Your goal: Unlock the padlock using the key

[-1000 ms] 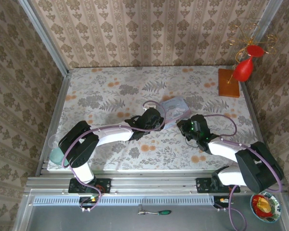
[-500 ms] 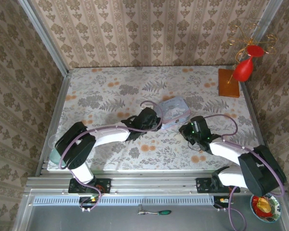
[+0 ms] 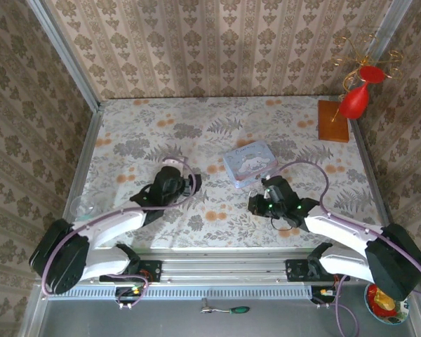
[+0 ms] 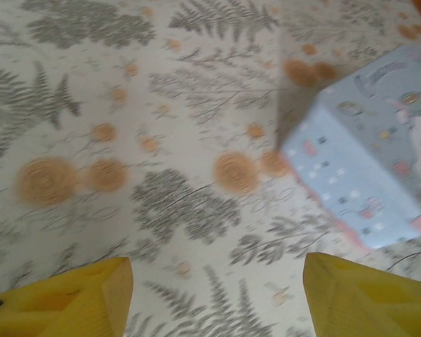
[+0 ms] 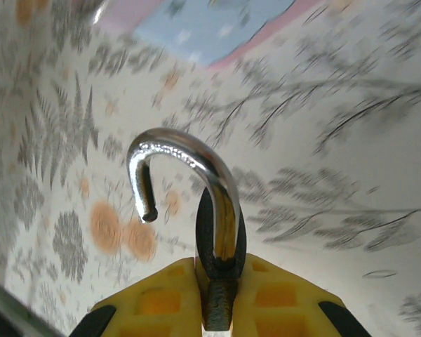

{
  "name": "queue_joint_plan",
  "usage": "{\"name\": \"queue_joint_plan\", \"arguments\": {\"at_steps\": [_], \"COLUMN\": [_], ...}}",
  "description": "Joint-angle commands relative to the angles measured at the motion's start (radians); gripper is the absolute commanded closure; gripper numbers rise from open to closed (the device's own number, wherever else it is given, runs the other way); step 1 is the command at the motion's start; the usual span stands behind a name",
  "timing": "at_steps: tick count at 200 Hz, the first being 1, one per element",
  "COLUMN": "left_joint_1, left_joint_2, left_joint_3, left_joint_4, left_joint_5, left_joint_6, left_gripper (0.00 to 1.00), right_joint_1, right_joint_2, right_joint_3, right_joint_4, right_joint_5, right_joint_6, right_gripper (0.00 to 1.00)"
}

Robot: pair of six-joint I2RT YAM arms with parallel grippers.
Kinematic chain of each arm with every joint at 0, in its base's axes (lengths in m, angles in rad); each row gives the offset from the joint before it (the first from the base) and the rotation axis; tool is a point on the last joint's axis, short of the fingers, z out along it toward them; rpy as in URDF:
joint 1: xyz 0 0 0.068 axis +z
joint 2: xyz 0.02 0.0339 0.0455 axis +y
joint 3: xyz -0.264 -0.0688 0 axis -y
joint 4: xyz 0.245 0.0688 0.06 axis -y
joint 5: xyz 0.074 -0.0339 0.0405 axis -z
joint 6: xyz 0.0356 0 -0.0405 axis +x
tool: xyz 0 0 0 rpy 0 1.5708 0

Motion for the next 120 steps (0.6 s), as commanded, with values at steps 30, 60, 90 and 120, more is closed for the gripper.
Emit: {"name": "queue_joint_plan", "arguments": {"at_steps": [30, 60, 90, 120], "left_joint_1": [0.090, 0.136, 0.164, 0.169], "left_joint_2": [-0.217, -0.284, -0.284, -0.264], "left_joint_3": [-0.137, -0.182, -0.194, -0.192], "left_joint_4": [-0.068, -0.075, -0.067, -0.045], "left_joint_5": [0.050, 0.059, 0.081, 0.096], "left_joint_6": [0.086, 0.069, 0.061, 0.052], "left_gripper": [0.32, 0.31, 0.30, 0.30], "right_joint_1": [0.125, 0.127, 0.126, 0.127], "right_joint_2": [0.116, 0.146, 0.152, 0.165], "right_joint_3": [0.068, 0.073, 0.071, 0.078], "right_joint_4": [-0.009, -0.042, -0.086, -0.101], "right_joint_5": [-0.045, -0.091, -0.068, -0.038], "right_joint_6": [-0.043, -0.062, -0.071, -0.057], "right_gripper": [1.00, 1.00, 1.00, 0.91]}}
